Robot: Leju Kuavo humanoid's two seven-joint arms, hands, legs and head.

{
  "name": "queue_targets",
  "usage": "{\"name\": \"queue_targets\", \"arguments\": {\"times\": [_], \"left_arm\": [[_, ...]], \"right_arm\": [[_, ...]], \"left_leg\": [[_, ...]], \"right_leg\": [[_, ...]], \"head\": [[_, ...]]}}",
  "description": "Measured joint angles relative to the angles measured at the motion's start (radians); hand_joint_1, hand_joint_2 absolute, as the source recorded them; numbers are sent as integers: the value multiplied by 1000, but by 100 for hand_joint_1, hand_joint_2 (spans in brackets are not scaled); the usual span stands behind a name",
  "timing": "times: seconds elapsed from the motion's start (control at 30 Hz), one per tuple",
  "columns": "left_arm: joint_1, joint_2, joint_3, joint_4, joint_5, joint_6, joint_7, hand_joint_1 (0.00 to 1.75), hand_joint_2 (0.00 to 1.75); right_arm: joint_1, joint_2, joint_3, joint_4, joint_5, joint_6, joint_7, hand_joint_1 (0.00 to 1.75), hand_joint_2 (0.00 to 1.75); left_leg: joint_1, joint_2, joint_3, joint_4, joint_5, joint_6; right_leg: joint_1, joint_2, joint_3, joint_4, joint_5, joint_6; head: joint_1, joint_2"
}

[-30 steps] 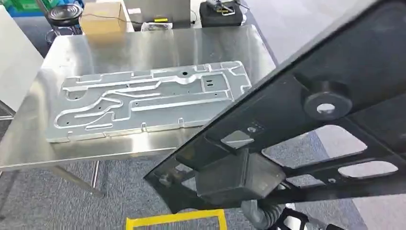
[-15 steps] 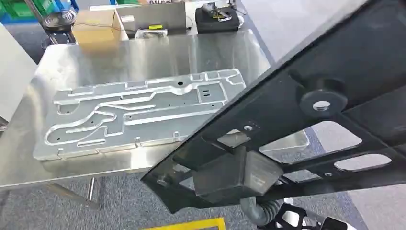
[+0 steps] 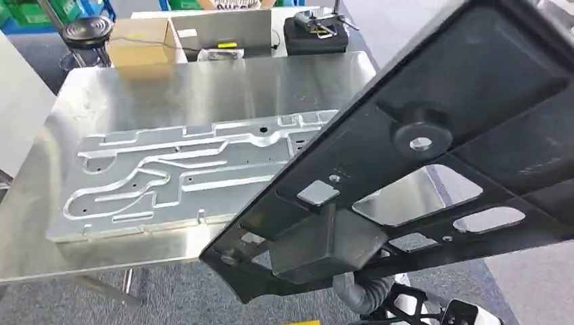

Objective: Take the parts from the cabinet and place them on the table.

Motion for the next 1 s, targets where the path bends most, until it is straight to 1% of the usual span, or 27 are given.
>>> {"name": "queue_targets", "arguments": {"times": [0.07,0.1,0.13,0.17,0.2,0.23,0.27,0.3,0.33,0.37,0.4,0.43,0.47,0.5,0.57,0.6,0.63,0.67,0.73,0.77,0.8,0.83,0.87,0.9,0.93,0.97,1.0], "left_arm": [[-1,0,0,0,0,0,0,0,175],[-3,0,0,0,0,0,0,0,175],[-4,0,0,0,0,0,-2,0,175],[-5,0,0,0,1,-1,-2,0,175],[-5,0,2,0,4,-1,-3,0,175],[-5,0,3,0,6,-2,-4,0,175],[-2,0,3,0,7,-3,-4,0,175],[-1,0,4,0,7,-3,-4,0,175],[-1,-1,4,0,8,-2,-3,0,175],[-2,-2,4,0,10,1,-3,0,175],[-4,-2,5,0,10,2,-3,0,175],[-6,-4,5,0,10,3,-3,0,175],[-9,-7,6,0,11,2,-3,0,175],[-16,-8,6,0,11,3,-2,0,175],[-17,-10,6,1,13,3,-1,0,175],[-18,-11,6,1,13,3,0,0,175],[-20,-15,6,1,13,4,3,0,175],[-20,-15,6,1,13,5,5,0,175],[-24,-15,6,1,13,10,10,0,175],[-26,-15,6,1,14,10,12,0,175],[-26,-15,6,1,14,11,12,0,175],[-25,-15,6,1,15,10,14,0,175],[-25,-16,6,1,15,10,15,0,175],[-25,-17,6,1,16,10,15,0,175],[-26,-18,6,1,16,10,13,0,175],[-25,-24,6,1,15,9,9,0,175],[-26,-24,6,1,14,8,5,0,175]], "right_arm": [[0,0,0,1,3,-3,0,175,175],[1,0,0,1,9,-7,0,175,175],[-1,0,-1,3,17,-17,0,175,175],[-6,0,-3,9,24,-32,0,175,175],[-14,0,-9,22,34,-50,0,175,175],[-25,0,-19,41,41,-65,0,175,175],[-44,-2,-33,71,48,-79,0,175,175],[-69,-2,-49,111,53,-91,0,175,175],[-109,-4,-70,170,67,-109,0,175,175],[-164,-5,-88,237,94,-133,0,175,175],[-229,-7,-105,313,126,-166,1,175,175],[-298,-9,-117,395,169,-213,1,175,175],[-377,-10,-124,486,219,-264,4,175,175],[-463,-10,-126,576,271,-317,12,175,175],[-633,-5,-122,763,368,-400,40,175,175],[-716,3,-116,861,411,-441,59,175,175],[-779,11,-106,938,447,-469,76,175,175],[-835,19,-94,999,477,-487,92,175,175],[-934,47,-64,1131,530,-517,123,175,175],[-963,59,-48,1188,543,-527,132,175,175],[-978,67,-41,1227,550,-531,137,175,175],[-990,77,-33,1261,554,-536,138,175,175],[-1002,84,-26,1288,561,-539,139,175,175],[-1015,89,-21,1310,581,-547,145,175,175],[-1036,94,-8,1337,613,-563,163,175,175],[-1054,98,7,1364,641,-580,180,175,175],[-1070,103,21,1384,664,-589,194,175,175]], "left_leg": [[0,4,8,-11,-5,-9],[-5,6,16,-13,-11,-16],[-2,5,15,10,-18,-18],[0,4,-17,74,-48,-21],[1,5,-60,148,-77,-24],[1,5,-111,231,-104,-27],[1,5,-155,291,-115,-29],[2,5,-180,307,-98,-30],[3,5,-179,271,-55,-30],[5,5,-158,195,6,-30],[6,7,-128,103,69,-30],[6,14,-110,32,102,-28],[0,15,-108,24,88,-24],[0,11,-111,27,89,-11],[-4,10,-118,26,89,-2],[0,9,-116,20,93,7],[3,8,-113,17,94,11],[4,7,-111,17,92,16],[3,7,-109,17,89,20],[3,6,-108,17,87,22],[3,3,-105,17,84,22],[3,-1,-99,17,81,21],[3,-4,-92,17,77,19],[2,-8,-85,17,73,17],[1,-11,-78,17,68,14],[-2,-12,-79,15,67,11],[-2,-14,-81,16,66,6]], "right_leg": [[2,6,2,-6,-7,-8],[-13,7,17,-24,-3,-12],[-11,6,31,-35,-5,-16],[-12,2,40,-37,-9,-23],[-11,1,44,-37,-14,-25],[-11,1,50,-36,-20,-27],[-11,2,54,-35,-24,-27],[-11,5,59,-34,-28,-27],[-11,8,65,-33,-33,-25],[-12,12,72,-30,-40,-23],[-12,14,78,-25,-47,-18],[-11,15,78,-20,-55,-13],[-3,19,72,-10,-58,-7],[-4,22,63,-9,-56,-2],[-7,20,58,-10,-56,6],[-7,19,59,-9,-60,14],[-11,14,56,6,-70,19],[-10,10,35,46,-92,22],[-13,7,-55,211,-161,28],[-14,5,-103,290,-180,30],[-14,5,-127,318,-174,30],[-14,4,-129,298,-141,28],[-14,4,-107,234,-89,24],[-13,4,-74,147,-31,17],[-10,4,-36,46,25,7],[-3,5,-22,24,14,1],[0,5,-16,-2,16,-1]], "head": [[0,0],[0,0],[0,0],[0,0],[0,0],[0,0],[0,0],[0,0],[0,0],[0,0],[0,0],[0,0],[0,0],[0,0],[0,0],[0,0],[0,0],[0,0],[0,0],[0,0],[0,0],[0,0],[0,0],[0,0],[0,0],[0,0],[0,0]]}}
